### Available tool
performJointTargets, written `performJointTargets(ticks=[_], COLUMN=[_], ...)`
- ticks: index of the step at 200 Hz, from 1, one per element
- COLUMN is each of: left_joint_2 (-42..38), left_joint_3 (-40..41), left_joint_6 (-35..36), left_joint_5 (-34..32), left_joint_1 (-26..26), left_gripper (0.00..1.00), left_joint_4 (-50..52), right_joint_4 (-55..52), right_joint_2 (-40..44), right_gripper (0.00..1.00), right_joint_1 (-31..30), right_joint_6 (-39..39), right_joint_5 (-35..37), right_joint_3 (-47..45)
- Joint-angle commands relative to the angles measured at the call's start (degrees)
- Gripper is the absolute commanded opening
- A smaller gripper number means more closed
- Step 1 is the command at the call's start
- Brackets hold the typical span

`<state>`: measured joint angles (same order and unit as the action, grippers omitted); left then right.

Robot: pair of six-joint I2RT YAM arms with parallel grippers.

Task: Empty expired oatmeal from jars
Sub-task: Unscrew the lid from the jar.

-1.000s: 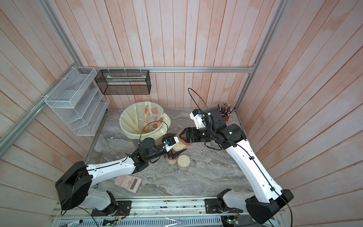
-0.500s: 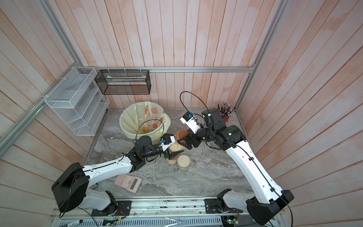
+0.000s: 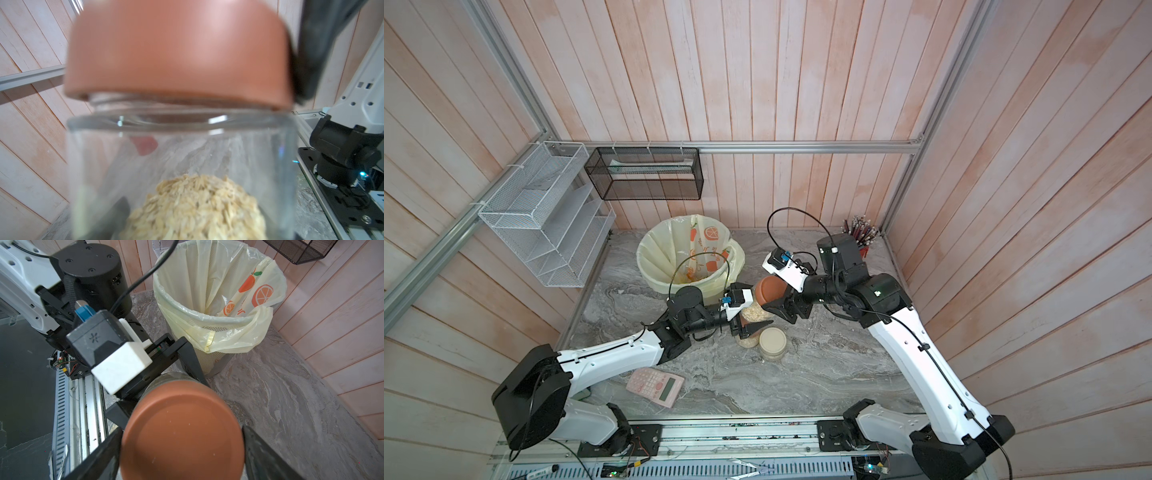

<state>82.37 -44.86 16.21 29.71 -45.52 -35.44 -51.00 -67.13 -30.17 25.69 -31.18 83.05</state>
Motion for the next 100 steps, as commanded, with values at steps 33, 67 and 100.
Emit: performJointTargets(ticks=[33, 67, 100], left_joint_2=[-2.9, -3.2, -3.3], left_joint_3=[0.0, 0.1, 0.4], left_joint_6=[-2.8, -2.9, -2.6], left_joint_5=[1.0, 1.0, 0.9], left_joint_1=[0.5, 0.5, 0.5], left_gripper=[0.16, 0.15, 0.12], left_joint_4=[-4.9, -5.1, -4.6], right_joint_4=[-1.8, -3.9, -3.5], right_joint_2=[-2.9, -4.8, -4.7], right_gripper=[0.65, 0.76, 0.81], right_joint_1=[0.8, 0.8, 0.9], right_joint_6=[2.2, 2.6, 2.1], right_joint_5=[-2.9, -3.9, -3.7], right_joint_3=[2.1, 3.4, 3.4])
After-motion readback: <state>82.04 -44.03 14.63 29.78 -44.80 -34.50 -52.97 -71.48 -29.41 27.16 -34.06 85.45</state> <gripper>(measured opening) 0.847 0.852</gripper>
